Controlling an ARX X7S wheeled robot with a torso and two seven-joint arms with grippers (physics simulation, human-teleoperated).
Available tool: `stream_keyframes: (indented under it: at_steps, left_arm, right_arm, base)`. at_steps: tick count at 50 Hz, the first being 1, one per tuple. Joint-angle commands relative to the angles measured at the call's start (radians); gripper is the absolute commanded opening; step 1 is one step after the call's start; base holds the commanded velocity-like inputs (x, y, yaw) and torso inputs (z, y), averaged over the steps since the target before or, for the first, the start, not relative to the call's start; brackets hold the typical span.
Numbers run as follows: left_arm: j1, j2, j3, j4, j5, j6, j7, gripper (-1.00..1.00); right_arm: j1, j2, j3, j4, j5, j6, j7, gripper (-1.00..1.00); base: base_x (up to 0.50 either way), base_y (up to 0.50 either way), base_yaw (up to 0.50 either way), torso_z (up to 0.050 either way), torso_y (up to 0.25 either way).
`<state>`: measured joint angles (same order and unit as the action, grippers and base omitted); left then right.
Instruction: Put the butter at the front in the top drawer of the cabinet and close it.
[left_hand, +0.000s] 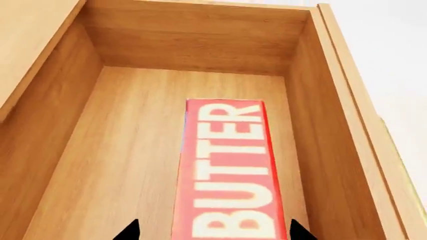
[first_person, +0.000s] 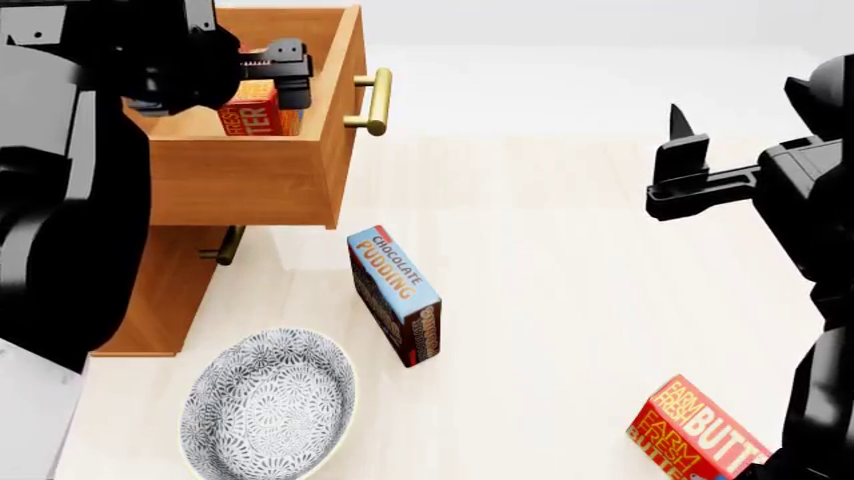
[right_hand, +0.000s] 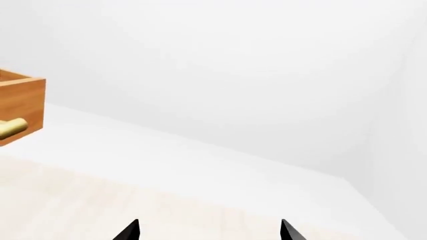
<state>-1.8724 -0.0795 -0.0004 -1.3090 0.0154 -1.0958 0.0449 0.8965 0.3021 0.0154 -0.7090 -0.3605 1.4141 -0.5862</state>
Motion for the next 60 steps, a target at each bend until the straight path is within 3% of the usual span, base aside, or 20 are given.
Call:
stream_keyframes:
  at_steps: [1,25,42,48,52,60]
  left_arm:
    - [-0.016,0.003,-0.016,0.0,-0.016,0.0,0.016,1.0]
    - [-0.072,0.021,0.083,0.0,-0.009,0.111,0.07,1.0]
    - [-0.074,0.078,0.213,0.0,-0.033,0.338,0.162,1.0]
    - [-0.061,0.079,0.364,0.0,-0.198,0.442,0.149,1.0]
    - [-0.057,0.079,0.544,0.0,-0.386,0.496,0.161,1.0]
    - [-0.07,0.079,1.051,0.051,-0.945,0.56,0.185,1.0]
  right_arm:
    - [0.001,0.002,0.004,-0.008,0.001,0.003,-0.006,1.0]
    - [-0.006,-0.008,0.008,-0.007,0.007,-0.011,-0.007,1.0]
    - [-0.014,-0.019,0.013,0.025,0.014,-0.051,0.002,1.0]
    - [-0.013,-0.02,0.013,0.024,0.014,-0.049,0.002,1.0]
    - [-0.014,-0.017,0.012,0.023,0.013,-0.048,0.003,1.0]
    - [-0.015,-0.012,0.014,0.012,0.01,-0.038,0.0,1.0]
  base:
    - [0.0,0.0,0.0,0.0,0.0]
    - [0.0,0.0,0.0,0.0,0.0]
    - [0.0,0.0,0.0,0.0,0.0]
    - [0.0,0.0,0.0,0.0,0.0]
    - [0.0,0.0,0.0,0.0,0.0]
    - [0.0,0.0,0.0,0.0,0.0]
